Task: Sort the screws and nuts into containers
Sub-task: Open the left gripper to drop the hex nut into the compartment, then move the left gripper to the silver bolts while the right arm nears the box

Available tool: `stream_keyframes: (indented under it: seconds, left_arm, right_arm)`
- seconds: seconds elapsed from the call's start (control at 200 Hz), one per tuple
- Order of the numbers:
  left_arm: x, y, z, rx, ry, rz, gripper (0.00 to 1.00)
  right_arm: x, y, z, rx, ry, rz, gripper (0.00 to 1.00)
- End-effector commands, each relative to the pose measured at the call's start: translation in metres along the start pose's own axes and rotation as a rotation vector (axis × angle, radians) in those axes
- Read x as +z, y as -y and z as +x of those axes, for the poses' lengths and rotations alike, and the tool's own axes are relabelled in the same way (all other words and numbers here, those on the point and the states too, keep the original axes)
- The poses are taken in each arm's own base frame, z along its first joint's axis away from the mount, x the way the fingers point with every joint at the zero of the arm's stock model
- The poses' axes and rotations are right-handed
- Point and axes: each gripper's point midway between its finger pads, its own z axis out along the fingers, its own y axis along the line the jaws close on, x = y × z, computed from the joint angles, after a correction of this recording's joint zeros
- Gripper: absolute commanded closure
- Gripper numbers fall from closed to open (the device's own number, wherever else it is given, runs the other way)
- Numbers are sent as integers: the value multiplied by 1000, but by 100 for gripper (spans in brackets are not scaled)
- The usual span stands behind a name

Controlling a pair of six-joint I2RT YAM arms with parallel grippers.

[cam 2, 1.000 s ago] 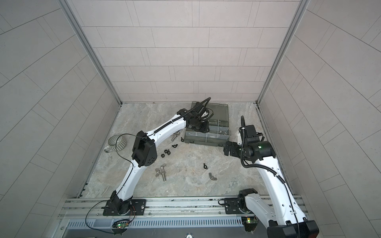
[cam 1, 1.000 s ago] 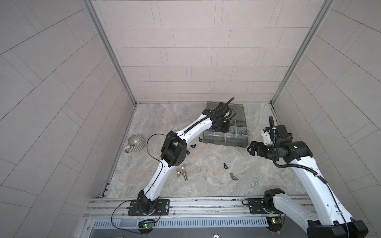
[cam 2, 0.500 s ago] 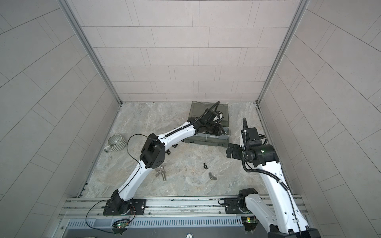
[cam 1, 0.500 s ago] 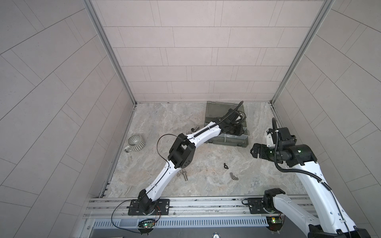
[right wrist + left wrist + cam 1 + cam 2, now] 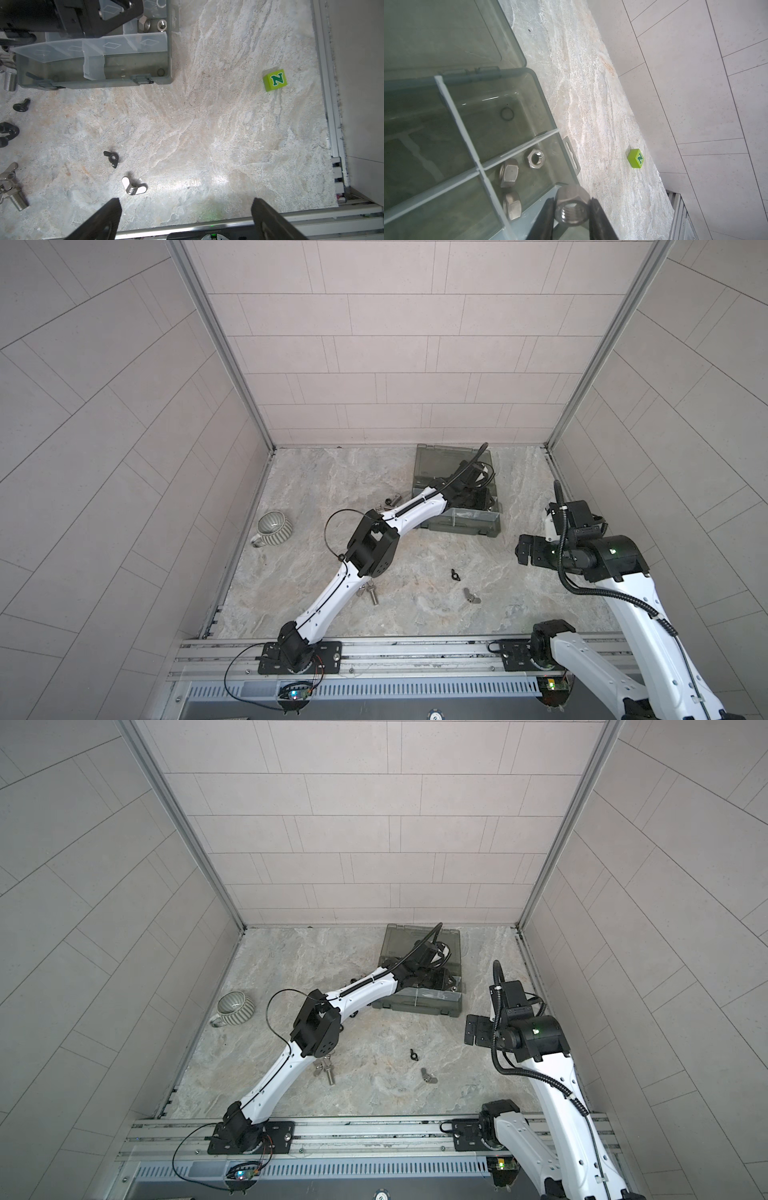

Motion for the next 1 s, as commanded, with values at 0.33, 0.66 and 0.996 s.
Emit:
stream_keyframes:
  seconds: [0.33,0.66,0.996]
  left_arm:
    - [-6,7,-7,52,6,26,19]
    - [-118,37,-55,179,73,5,16]
    - [-278,-89,-10,145,31,-434,6]
  right_arm:
    - [-7,9,-5,-6,22,48,1]
    - [2,-4,-22,18,41,-8,1]
    - [59,-57,-59,56,3,-151,16]
